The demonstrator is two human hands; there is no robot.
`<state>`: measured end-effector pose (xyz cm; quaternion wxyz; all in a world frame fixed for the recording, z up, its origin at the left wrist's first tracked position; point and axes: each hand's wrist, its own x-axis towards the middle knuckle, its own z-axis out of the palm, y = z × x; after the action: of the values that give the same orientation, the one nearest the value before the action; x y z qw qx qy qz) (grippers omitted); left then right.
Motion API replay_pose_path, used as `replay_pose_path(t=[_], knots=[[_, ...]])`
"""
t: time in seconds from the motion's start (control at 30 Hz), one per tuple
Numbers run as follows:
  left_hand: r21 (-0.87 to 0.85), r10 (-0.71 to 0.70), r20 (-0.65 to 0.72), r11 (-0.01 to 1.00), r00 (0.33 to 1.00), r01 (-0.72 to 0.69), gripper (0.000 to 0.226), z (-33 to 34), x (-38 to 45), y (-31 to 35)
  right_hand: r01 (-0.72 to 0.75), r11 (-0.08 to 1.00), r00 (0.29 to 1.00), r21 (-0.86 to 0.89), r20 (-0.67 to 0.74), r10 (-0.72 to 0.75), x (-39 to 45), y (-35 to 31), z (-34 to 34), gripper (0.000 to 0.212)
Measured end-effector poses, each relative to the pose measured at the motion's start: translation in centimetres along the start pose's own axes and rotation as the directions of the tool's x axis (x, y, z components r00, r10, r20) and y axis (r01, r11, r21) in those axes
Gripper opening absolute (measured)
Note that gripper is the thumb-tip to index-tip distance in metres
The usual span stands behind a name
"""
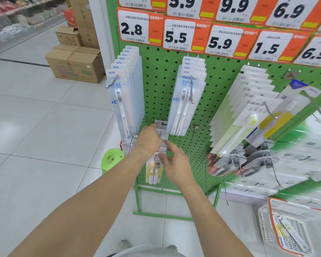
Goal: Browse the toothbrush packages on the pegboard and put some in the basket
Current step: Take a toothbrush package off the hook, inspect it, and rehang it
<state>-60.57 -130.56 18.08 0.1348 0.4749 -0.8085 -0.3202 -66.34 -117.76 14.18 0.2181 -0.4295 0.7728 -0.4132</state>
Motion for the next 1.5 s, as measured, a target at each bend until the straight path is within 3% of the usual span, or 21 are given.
replay_pose_path(t=[0.2, 0.47, 0.8, 0.93, 1.03, 1.23, 1.4, 1.5], knots=[[-0.091, -0.034, -0.059, 0.995, 0.998, 0.029, 0.026, 0.1, 1.0, -0.1, -0.010, 1.000, 1.000, -0.008, -0.003, 0.010, 0.2, 0.0, 0.2, 0.045], [-0.127, -0.037, -0.131, 0.992, 0.991, 0.020, 0.024, -0.1, 1.0, -0.3, -0.002, 1.000, 1.000, -0.030, -0.004, 0.002, 0.4, 0.1, 0.2, 0.042], [0.211, 0.076, -0.144, 0.976, 0.987, -0.045, 0.029, -1.2, -0.4, -0.4, -0.015, 0.997, 1.000, -0.082, 0.016, 0.016, 0.4, -0.1, 0.2, 0.044], [0.283, 0.160, -0.187, 0.954, 0.969, -0.103, 0.022, -1.0, -1.6, -1.4, -0.020, 0.995, 1.000, -0.102, -0.001, 0.020, 0.5, 0.0, 0.4, 0.044], [0.252, 0.254, -0.360, 0.953, 0.898, -0.169, 0.016, -0.7, -2.9, -2.1, -0.034, 0.993, 0.999, -0.109, -0.022, 0.031, 0.6, 0.0, 0.8, 0.044], [0.120, 0.359, -0.696, 0.912, 0.622, -0.391, 0.010, -0.9, -5.2, -2.2, -0.042, 0.993, 0.998, -0.112, -0.047, 0.037, 0.5, -0.2, 1.5, 0.047], [-0.042, 0.259, -0.822, 0.861, 0.507, -0.507, 0.007, -2.9, -6.9, 0.0, -0.049, 0.990, 0.996, -0.131, -0.086, 0.038, 0.6, -0.3, 1.7, 0.051], [-0.075, 0.229, -0.864, 0.822, 0.448, -0.564, 0.018, -4.7, -8.0, 1.1, -0.064, 0.989, 0.991, -0.131, -0.122, 0.047, 0.4, -0.4, 1.8, 0.053]])
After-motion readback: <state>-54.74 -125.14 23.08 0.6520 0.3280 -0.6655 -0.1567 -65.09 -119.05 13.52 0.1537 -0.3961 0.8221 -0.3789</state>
